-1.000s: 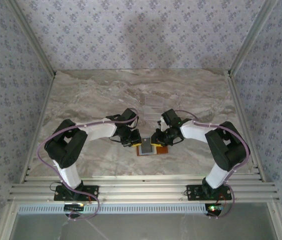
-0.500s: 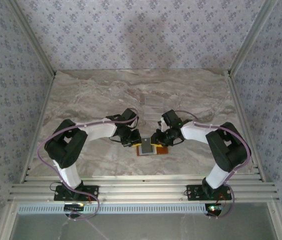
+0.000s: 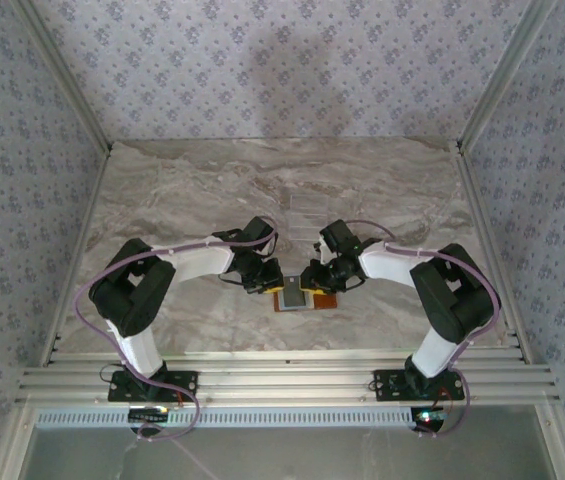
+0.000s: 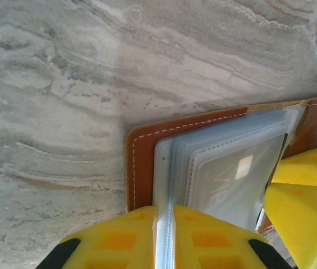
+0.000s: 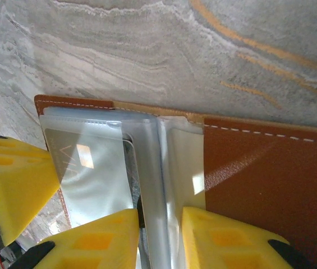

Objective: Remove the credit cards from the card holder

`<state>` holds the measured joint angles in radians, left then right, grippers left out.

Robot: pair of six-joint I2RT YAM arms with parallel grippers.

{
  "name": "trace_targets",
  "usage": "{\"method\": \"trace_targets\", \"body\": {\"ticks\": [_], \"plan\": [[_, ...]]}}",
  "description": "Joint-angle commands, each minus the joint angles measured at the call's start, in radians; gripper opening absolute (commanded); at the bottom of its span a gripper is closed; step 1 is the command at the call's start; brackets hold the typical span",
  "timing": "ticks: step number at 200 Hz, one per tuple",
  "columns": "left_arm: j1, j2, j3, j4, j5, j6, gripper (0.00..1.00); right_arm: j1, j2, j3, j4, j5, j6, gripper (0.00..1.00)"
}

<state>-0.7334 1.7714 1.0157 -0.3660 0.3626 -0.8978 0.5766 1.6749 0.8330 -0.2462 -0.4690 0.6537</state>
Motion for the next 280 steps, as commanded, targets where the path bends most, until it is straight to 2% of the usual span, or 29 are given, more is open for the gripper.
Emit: {"method": "trace_targets", "body": {"ticks": [1, 93, 149, 202, 280], "plan": [[-0.006, 0.013, -0.014, -0.032, -0.013, 0.017, 0.16, 0.012, 0.035, 0.008, -0.081, 0.068, -0.016, 0.28], [-0.006, 0.009, -0.013, -0.036, -0.016, 0.017, 0.15, 0.007, 0.002, 0.006, -0.128, 0.135, -0.016, 0.16], [-0.009, -0.046, 0.018, -0.082, -0.043, 0.023, 0.15, 0.004, -0.091, 0.005, -0.114, 0.101, 0.006, 0.19], [-0.032, -0.082, 0.064, -0.116, -0.042, 0.022, 0.15, -0.004, -0.101, -0.006, -0.084, 0.058, 0.021, 0.2], [-0.048, -0.002, 0.057, -0.052, -0.005, 0.008, 0.12, -0.01, -0.083, -0.013, -0.056, 0.032, 0.026, 0.2]]}}
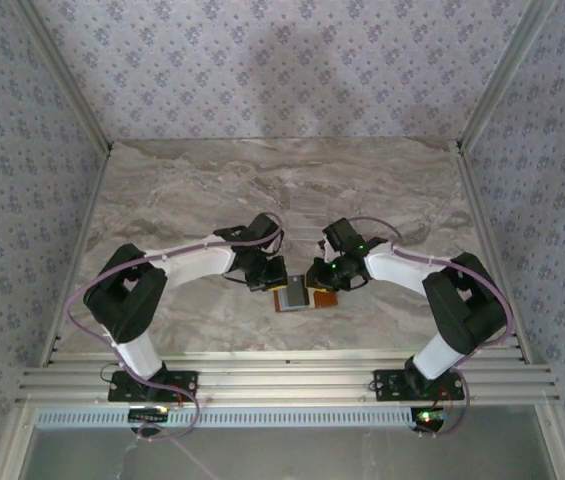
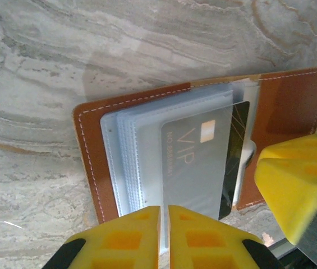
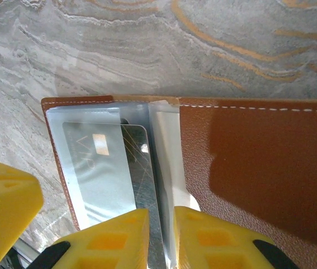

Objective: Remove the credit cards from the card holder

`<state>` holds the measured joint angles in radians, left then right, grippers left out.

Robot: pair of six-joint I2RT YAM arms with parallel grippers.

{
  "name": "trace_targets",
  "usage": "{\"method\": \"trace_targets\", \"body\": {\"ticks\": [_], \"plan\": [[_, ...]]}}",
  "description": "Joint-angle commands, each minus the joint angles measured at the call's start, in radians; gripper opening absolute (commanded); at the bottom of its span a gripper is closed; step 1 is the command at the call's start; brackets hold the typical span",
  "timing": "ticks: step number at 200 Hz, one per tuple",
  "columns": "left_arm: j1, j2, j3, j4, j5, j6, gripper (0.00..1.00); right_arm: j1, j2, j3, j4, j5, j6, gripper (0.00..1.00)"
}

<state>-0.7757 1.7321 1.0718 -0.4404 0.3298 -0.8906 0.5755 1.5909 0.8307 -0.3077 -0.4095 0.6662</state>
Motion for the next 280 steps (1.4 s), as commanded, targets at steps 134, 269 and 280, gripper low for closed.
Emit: {"method": "trace_targets", "body": {"ticks": [134, 269, 280], "plan": [[-0.008, 0.103, 0.002, -0.035, -0.029, 0.038, 0.12, -0.047, 0.083, -0.062, 0.153, -0.184, 0.018, 0.21], [-0.011, 0.115, 0.002, -0.035, -0.033, 0.036, 0.12, -0.068, 0.079, -0.151, 0.386, -0.324, 0.105, 0.19], [-0.011, 0.115, 0.003, -0.035, -0.032, 0.038, 0.12, -0.069, 0.075, -0.151, 0.385, -0.324, 0.102, 0.18]]}}
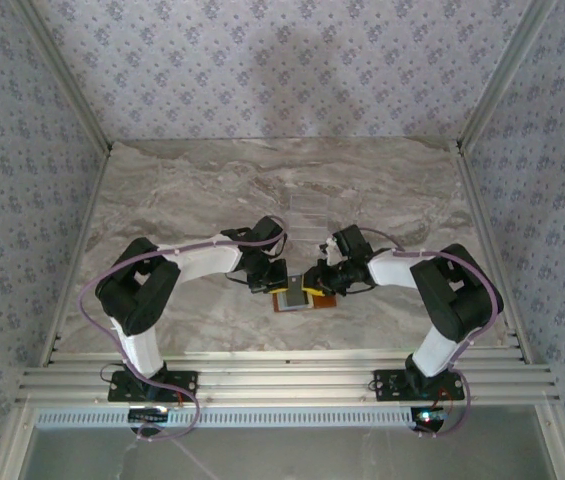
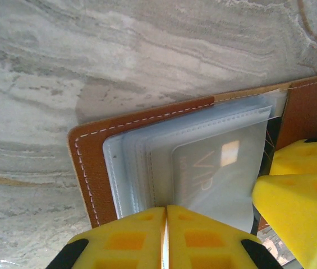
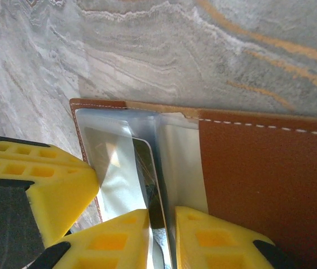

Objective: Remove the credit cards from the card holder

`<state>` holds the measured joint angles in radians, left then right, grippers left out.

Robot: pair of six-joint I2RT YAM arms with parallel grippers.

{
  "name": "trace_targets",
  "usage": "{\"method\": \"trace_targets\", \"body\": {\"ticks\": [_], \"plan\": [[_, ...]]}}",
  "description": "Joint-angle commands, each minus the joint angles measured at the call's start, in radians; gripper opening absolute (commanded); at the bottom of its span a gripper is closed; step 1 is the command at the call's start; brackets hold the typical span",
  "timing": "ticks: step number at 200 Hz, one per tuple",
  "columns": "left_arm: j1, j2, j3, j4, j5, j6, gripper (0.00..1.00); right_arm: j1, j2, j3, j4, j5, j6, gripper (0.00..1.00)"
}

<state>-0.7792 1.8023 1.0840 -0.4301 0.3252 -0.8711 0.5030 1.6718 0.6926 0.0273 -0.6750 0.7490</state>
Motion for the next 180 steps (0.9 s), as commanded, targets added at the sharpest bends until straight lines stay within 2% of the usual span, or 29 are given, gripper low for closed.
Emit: {"method": "trace_targets", "body": {"ticks": [1, 60, 149, 180], "plan": [[-0.008, 0.045, -0.01, -0.045, -0.028, 0.018, 0.12, 0.003, -0.006, -0.014, 0.05, -0.057, 0.018, 0.18], [-0.008, 0.043, -0.01, -0.05, -0.032, 0.019, 0.12, -0.018, -0.041, -0.028, 0.0, -0.013, -0.002, 0.11], [-0.008, 0.04, -0.01, -0.067, -0.043, 0.023, 0.11, -0.067, -0.081, -0.046, -0.043, 0.015, -0.021, 0.1], [-0.008, 0.043, -0.006, -0.069, -0.041, 0.023, 0.11, -0.062, -0.075, -0.063, 0.038, -0.049, 0.016, 0.15]]}}
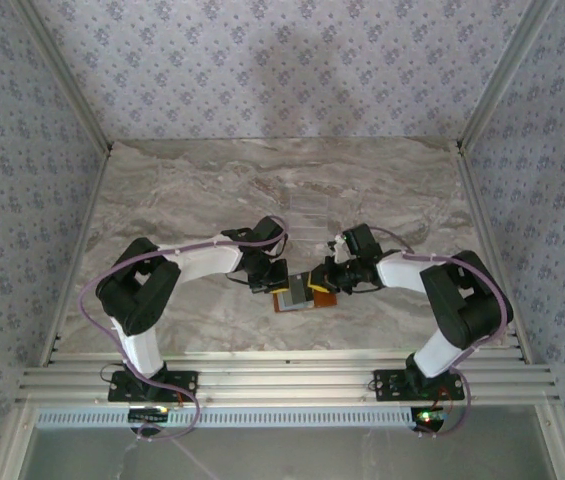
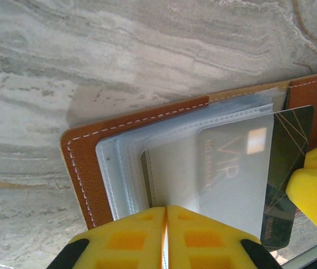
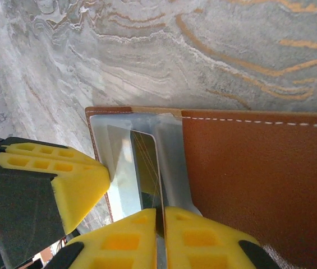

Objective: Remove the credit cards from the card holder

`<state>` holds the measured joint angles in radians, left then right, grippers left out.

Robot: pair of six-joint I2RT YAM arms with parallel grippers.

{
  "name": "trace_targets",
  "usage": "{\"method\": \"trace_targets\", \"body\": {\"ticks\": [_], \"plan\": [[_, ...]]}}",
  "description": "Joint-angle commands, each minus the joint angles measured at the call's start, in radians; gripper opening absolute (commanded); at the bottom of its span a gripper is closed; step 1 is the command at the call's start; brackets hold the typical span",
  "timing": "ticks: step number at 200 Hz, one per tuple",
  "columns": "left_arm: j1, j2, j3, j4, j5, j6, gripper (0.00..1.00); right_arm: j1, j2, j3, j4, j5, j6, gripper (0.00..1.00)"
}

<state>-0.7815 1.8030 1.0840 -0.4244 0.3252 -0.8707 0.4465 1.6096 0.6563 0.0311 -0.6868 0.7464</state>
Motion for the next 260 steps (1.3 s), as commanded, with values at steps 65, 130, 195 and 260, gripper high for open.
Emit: {"method": "trace_targets", "body": {"ticks": [65, 130, 195, 260], "plan": [[-0.006, 0.044, -0.005, -0.077, -0.041, 0.022, 0.12, -0.001, -0.009, -0.043, 0.099, -0.078, 0.035, 0.14], [-0.006, 0.038, -0.002, -0.088, -0.048, 0.025, 0.11, -0.015, -0.07, -0.034, -0.026, 0.018, -0.025, 0.06], [-0.005, 0.015, 0.037, -0.146, -0.078, 0.058, 0.12, -0.028, -0.145, 0.001, -0.148, 0.057, -0.089, 0.02], [-0.005, -0.03, 0.089, -0.166, -0.084, 0.074, 0.14, -0.029, -0.22, 0.06, -0.257, 0.097, -0.151, 0.02]]}}
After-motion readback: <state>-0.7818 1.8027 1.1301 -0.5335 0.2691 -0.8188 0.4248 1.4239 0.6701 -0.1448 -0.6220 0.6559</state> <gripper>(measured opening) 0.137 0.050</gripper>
